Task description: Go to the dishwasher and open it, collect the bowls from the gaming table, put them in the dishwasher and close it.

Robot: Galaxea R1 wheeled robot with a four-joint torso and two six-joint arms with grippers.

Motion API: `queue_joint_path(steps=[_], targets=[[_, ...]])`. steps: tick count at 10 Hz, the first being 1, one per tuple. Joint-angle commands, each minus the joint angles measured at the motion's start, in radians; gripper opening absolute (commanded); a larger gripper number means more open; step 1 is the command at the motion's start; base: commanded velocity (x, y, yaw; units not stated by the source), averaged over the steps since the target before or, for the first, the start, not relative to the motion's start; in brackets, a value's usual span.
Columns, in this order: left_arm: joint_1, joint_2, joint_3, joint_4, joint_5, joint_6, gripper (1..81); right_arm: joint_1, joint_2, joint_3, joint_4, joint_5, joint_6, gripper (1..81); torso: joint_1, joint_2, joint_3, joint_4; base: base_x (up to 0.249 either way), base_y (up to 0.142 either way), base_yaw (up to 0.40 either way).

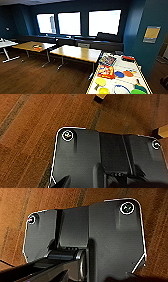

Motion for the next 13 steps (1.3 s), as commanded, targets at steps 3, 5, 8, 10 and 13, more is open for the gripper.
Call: queue_joint_path(steps=[3,5,8,10,13], targets=[[-0.066,-0.007,-0.003,0.009,0.042,0.005,81.1,0.063,0.001,0.001,0.000,-0.053,-0.001,81.1,0.003,0.001,-0.001,0.000,0.000,0.000,-0.070],[-0.066,-0.008,-0.001,0.009,0.042,0.005,81.1,0.063,0.003,0.001,0.000,-0.053,-0.001,81.1,0.002,0.001,0.000,0.000,0.000,0.000,-0.135],[-0.066,-0.005,-0.001,0.011,0.042,0.005,81.1,0.063,0.003,0.001,0.000,-0.053,-0.001,81.1,0.001,0.001,0.000,0.000,0.000,0.000,-0.180],[-0.066,-0.005,-0.001,0.011,0.042,0.005,81.1,0.063,0.003,0.001,0.000,-0.053,-0.001,81.1,0.001,0.001,0.000,0.000,0.000,0.000,-0.196],[-0.066,-0.007,-0.001,0.009,0.042,0.005,81.1,0.063,0.003,0.001,0.002,-0.053,0.001,81.1,0.001,0.001,0.000,0.000,0.000,0.000,-0.199]])
